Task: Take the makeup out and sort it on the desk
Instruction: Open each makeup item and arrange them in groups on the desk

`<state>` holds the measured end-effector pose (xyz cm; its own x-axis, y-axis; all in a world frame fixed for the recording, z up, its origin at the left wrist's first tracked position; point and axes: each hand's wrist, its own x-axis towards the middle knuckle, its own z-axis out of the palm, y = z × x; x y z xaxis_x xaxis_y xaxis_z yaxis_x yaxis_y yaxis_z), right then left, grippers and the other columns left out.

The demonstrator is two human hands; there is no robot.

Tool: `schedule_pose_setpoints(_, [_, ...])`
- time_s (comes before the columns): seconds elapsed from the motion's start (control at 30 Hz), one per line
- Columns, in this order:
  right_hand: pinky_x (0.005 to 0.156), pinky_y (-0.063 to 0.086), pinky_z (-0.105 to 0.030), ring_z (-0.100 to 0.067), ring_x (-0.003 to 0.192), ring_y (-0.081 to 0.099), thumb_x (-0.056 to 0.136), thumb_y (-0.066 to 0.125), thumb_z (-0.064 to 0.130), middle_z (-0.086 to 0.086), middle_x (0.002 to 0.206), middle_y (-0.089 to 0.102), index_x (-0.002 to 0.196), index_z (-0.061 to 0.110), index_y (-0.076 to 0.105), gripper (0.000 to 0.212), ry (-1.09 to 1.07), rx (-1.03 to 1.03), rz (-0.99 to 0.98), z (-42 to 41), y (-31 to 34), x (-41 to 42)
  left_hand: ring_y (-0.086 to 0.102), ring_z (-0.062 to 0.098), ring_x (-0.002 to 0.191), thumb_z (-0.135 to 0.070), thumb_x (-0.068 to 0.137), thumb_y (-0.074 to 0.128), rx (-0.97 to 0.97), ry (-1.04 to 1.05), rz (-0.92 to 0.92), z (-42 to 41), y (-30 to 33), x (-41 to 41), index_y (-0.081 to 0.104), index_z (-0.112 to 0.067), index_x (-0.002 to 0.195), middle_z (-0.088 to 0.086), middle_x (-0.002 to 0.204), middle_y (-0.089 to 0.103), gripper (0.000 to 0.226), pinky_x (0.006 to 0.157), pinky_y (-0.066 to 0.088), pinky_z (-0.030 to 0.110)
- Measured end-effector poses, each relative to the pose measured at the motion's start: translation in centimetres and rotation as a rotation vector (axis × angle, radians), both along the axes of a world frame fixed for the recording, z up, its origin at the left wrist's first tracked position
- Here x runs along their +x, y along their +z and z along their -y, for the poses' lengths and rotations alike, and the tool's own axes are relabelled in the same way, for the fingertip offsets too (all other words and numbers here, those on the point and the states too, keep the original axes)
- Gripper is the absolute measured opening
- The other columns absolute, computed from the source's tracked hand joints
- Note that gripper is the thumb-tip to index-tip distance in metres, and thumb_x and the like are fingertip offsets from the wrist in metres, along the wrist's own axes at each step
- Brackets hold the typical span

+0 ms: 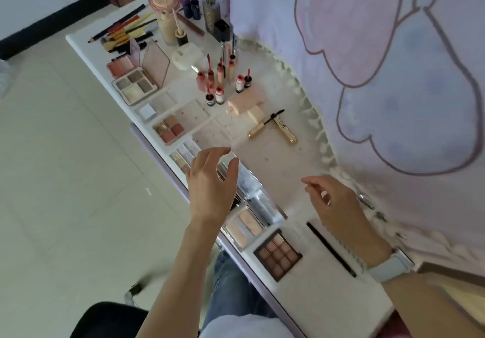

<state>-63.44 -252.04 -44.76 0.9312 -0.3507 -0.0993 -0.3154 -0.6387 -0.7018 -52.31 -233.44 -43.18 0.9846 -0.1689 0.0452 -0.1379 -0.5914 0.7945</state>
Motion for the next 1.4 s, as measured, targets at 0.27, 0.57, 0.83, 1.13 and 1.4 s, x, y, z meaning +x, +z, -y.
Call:
schedule_pose_setpoints(0.27, [0.055,0.048,-0.030,-0.028,0.071,0.059,0.073,0.073,0.005,-0.008,0.076,0.060,0.084,0.006,0.065,0.014,0.083,-0.417,-0.100,0.1,-2.5,-11.2,0.058,0.030,0.095,-0.009,0.085,0.064,0.004,-0.069,0.006,0.8,-0.5,-9.3,0.066,-0.002,0.102,0.012,0.102,0.062,0.018,0.081,0.048,0.053])
schedule_pose_setpoints(0.57, [0.045,0.044,-0.029,-0.026,0.053,0.054,0.060,0.079,0.009,-0.010,0.057,0.055,0.063,0.004,0.058,0.021,0.062,-0.760,-0.177,-2.0,-3.7,-12.1,0.058,0.032,0.104,-0.006,0.084,0.064,0.038,-0.128,-0.002,0.9,-0.8,-13.0,0.065,-0.001,0.103,0.014,0.106,0.062,0.019,0.087,0.047,0.053])
schedule_pose_setpoints(0.83, [0.054,0.049,-0.028,-0.026,0.057,0.060,0.059,0.083,0.013,-0.009,0.063,0.062,0.076,0.005,0.066,0.026,0.028,-0.766,-0.132,-2.3,-4.1,-12.7,0.058,0.028,0.102,-0.007,0.085,0.062,0.041,-0.112,-0.018,0.9,-1.0,-13.6,0.065,-0.003,0.104,0.011,0.106,0.060,0.019,0.086,0.048,0.050])
schedule_pose_setpoints(1.13, [0.045,0.042,-0.025,-0.022,0.040,0.051,0.057,0.082,0.014,-0.005,0.046,0.053,0.057,0.007,0.058,0.025,0.080,-0.771,-0.214,-2.5,-4.0,-12.4,0.056,0.025,0.104,-0.007,0.086,0.061,0.051,-0.145,-0.040,0.8,-0.8,-13.8,0.064,-0.004,0.107,0.010,0.110,0.059,0.021,0.088,0.049,0.040])
schedule_pose_setpoints(1.4, [0.055,0.039,-0.028,-0.015,0.053,0.046,0.083,0.054,0.012,-0.001,0.059,0.055,0.080,0.010,0.052,0.004,-0.190,0.136,-0.154,0.9,0.0,-10.1,0.057,0.007,0.087,-0.007,0.089,0.055,-0.089,-0.186,-0.195,1.1,-0.6,-14.2,0.062,-0.008,0.111,0.003,0.103,0.062,0.022,0.072,0.041,0.000])
